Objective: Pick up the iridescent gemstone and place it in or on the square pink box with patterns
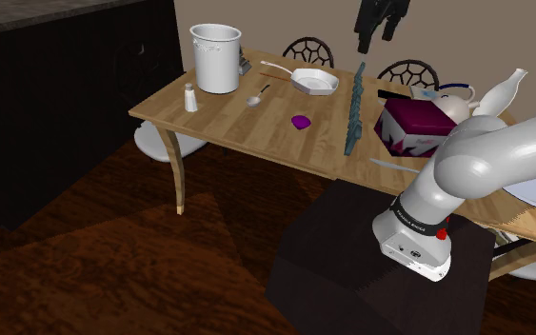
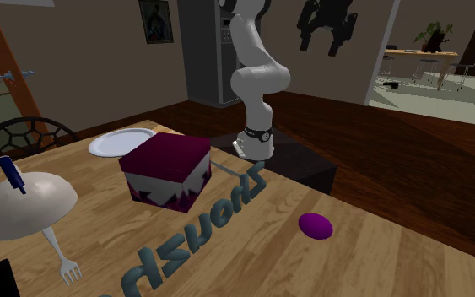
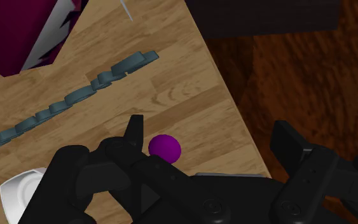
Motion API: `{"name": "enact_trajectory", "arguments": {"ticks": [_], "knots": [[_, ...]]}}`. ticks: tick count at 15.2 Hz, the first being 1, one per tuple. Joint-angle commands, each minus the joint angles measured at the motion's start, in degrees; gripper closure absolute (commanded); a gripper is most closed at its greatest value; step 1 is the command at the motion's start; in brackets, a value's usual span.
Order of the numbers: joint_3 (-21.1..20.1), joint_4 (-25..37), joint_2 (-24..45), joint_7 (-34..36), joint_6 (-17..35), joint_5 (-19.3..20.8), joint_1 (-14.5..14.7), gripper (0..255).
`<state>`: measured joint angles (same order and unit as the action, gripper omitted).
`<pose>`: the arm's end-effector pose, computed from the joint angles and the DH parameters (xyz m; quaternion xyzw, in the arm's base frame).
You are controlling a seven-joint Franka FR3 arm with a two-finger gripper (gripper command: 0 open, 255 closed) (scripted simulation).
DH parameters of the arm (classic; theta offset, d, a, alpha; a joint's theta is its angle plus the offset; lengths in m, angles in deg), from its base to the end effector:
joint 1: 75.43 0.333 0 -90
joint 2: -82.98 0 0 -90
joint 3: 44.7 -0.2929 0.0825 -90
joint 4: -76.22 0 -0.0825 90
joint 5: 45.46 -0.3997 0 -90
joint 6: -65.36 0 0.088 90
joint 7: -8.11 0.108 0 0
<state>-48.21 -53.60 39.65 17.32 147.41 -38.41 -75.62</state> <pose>0.3324 0.0101 0.5960 0.9936 -0.0664 -0.0305 0.0856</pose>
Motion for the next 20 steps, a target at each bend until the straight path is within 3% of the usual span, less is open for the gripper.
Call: {"name": "enact_trajectory", "arguments": {"ticks": [1, 11, 20], "knots": [[0.0, 0.0, 0.0, 0.0, 0.0, 0.0, 0.0, 0], [2.9, -12.1, 7.6, 3.1, 21.4, 1.7, -2.5, 0], [5.3, -16.0, 22.0, 6.0, 41.4, 3.7, -5.2, 0]]}}
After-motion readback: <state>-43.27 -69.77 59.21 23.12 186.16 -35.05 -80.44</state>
